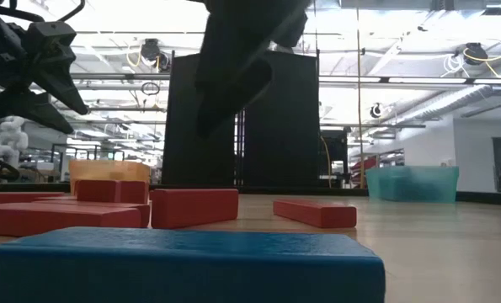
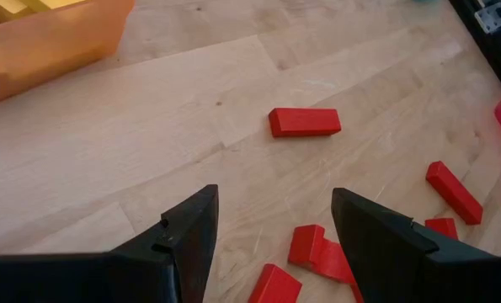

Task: Sort blocks
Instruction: Put the blue block into the blue bin

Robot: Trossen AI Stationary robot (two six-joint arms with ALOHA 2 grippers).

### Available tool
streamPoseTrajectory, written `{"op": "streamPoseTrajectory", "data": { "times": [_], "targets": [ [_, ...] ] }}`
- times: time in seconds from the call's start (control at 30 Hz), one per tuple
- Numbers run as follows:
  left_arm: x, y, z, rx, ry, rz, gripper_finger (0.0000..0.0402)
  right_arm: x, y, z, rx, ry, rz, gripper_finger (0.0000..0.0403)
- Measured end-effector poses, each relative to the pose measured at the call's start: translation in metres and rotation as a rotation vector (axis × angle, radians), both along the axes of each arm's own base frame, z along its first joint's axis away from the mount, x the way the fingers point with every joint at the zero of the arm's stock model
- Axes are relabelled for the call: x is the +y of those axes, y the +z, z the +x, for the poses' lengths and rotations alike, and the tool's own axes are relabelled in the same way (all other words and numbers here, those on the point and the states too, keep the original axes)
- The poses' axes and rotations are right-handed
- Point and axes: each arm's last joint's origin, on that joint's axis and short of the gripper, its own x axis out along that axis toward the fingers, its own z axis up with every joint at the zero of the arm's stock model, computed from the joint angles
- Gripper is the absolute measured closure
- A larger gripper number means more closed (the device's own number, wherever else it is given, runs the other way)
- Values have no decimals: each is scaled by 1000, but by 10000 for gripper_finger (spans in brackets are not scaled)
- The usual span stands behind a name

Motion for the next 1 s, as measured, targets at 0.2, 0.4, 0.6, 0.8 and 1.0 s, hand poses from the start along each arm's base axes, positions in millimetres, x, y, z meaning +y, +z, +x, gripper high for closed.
{"op": "streamPoseTrajectory", "data": {
  "times": [0.2, 0.4, 0.6, 0.8, 1.0],
  "targets": [
    [0, 0, 0, 5, -6, 6, 174, 25, -13, 1, 48, 18, -12, 116],
    [0, -1, -1, 13, -6, 11, 174, 38, -10, -1, 17, -10, 0, 116],
    [0, -1, -1, 20, -24, 27, 174, 53, -20, 0, -6, -22, 33, 116],
    [1, -1, -1, 30, -25, 32, 174, 61, -24, 2, -29, -37, 64, 116],
    [1, -1, -1, 35, -25, 35, 174, 68, -41, 1, 8, -45, 60, 116]
  ]
}}
